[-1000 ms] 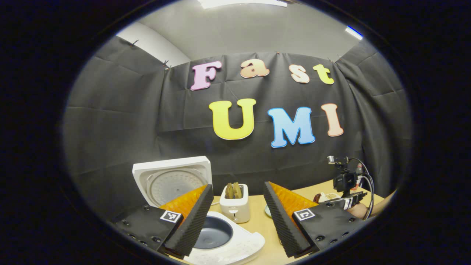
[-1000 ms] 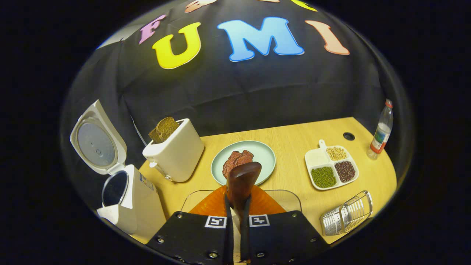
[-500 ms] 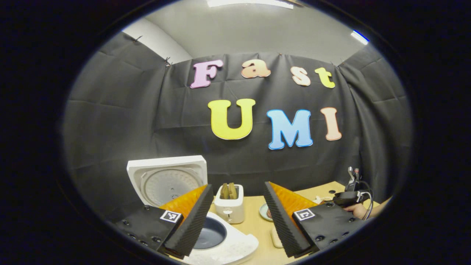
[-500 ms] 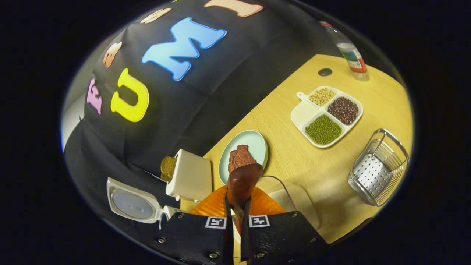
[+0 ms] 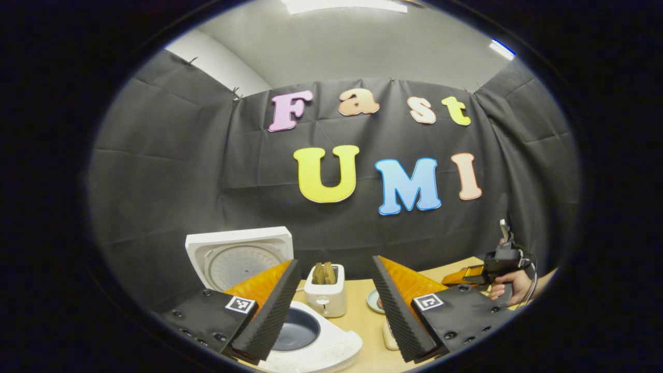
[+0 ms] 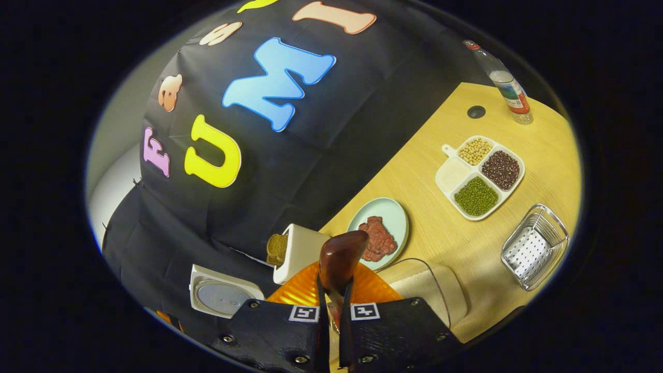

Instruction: Close the left gripper, press the button to open the rice cooker; take a wooden spoon from the chopstick holder with the right hand, scoop a spoonful of rice and pour it into the rice cooker, then put the wooden spoon back into the chopstick holder.

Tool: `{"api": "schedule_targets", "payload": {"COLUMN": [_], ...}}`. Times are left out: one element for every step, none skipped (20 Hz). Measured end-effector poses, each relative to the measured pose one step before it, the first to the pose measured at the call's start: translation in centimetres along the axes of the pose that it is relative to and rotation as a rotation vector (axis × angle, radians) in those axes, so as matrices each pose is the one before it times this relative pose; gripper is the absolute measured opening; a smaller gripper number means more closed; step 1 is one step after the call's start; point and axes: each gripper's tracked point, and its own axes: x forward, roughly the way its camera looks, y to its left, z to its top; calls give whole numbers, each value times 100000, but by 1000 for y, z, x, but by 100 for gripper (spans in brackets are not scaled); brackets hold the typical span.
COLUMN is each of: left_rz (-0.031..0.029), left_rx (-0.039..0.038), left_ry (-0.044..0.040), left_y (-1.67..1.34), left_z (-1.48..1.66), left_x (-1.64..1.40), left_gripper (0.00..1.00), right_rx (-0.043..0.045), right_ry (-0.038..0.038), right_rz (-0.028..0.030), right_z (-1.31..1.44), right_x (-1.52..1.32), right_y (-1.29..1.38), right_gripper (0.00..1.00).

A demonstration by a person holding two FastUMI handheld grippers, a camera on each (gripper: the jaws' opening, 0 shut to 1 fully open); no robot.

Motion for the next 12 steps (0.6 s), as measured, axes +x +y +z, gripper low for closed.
{"api": "schedule_targets", "payload": {"left_rz": [352,470,402,465,431,337,275,331,608,441,327,449], "left_rx": [-77,-419,-499,-228,184,450,578,746,719,184,-371,-515], "left_ry": [39,158,-77,-368,-650,-403,-192,147,39,-145,-82,-3], "left_y": [52,116,91,20,17,74,63,99,134,116,160,793], "left_z": [-107,-174,5,262,305,4,31,-127,33,16,19,-42], "left_x": [-226,327,-11,-152,-109,-99,-27,-79,-78,-95,-117,-441], "left_gripper": [92,92,92,92,92,92,92,92,92,92,92,92], "right_rx": [2559,3265,3406,2634,1285,251,-414,-610,-730,-601,-395,47], "right_ry": [-10,225,9,-177,-173,337,889,1246,920,950,878,1241], "right_rz": [2204,2583,2570,2450,1573,995,432,658,734,1245,1141,1201], "right_z": [286,88,147,101,10,-143,-413,-432,-382,-413,-604,-558], "right_x": [-211,-188,-87,-14,-10,161,199,246,242,381,418,476], "right_y": [1109,1084,976,920,784,610,580,695,772,834,833,802], "right_gripper": [7,7,7,7,7,7,7,8,8,8,7,7]}}
